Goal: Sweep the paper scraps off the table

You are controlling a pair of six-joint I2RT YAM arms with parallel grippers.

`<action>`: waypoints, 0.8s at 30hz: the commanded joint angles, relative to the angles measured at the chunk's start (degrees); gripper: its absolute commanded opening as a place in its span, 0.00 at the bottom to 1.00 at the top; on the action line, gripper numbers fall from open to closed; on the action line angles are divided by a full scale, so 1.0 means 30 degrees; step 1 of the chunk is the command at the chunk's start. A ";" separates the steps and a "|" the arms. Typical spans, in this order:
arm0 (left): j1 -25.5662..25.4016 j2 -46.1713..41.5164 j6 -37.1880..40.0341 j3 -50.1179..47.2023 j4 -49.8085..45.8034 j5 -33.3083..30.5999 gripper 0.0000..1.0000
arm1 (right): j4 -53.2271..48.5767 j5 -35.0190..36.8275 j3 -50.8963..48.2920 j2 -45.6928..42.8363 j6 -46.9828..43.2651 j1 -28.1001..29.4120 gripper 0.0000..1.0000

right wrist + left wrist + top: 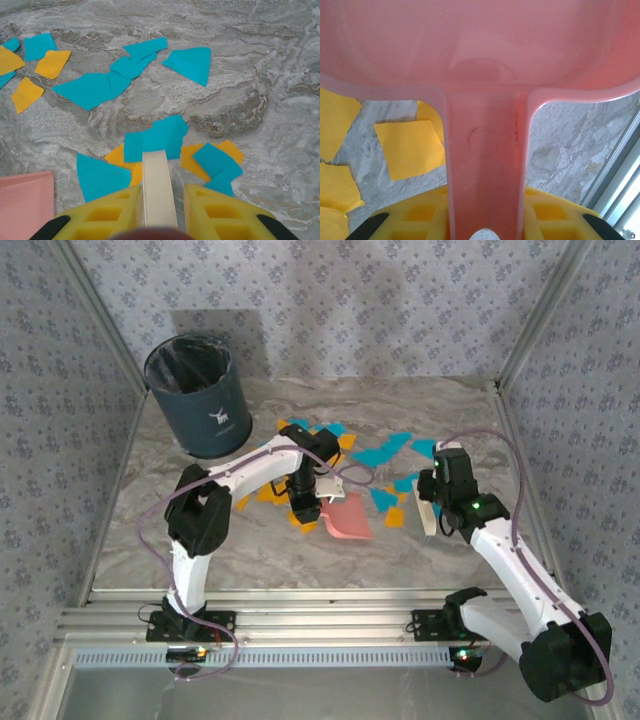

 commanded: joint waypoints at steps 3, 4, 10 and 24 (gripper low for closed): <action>-0.0112 0.1007 -0.0496 0.1300 -0.1287 -0.0088 0.00 | 0.0727 -0.0179 -0.0145 0.0424 0.0460 0.0540 0.00; -0.0113 0.1110 -0.0540 0.1437 -0.1309 -0.0053 0.00 | 0.0794 -0.0208 -0.0168 0.0458 0.0491 0.0647 0.00; -0.0139 0.1633 -0.0643 0.1985 -0.1404 0.0073 0.00 | 0.1368 -0.0759 -0.0387 0.0630 0.0750 0.1088 0.00; -0.0261 0.2727 -0.0673 0.2585 -0.1346 0.0307 0.00 | 0.2694 -0.2660 -0.0271 0.1382 0.0910 0.1894 0.00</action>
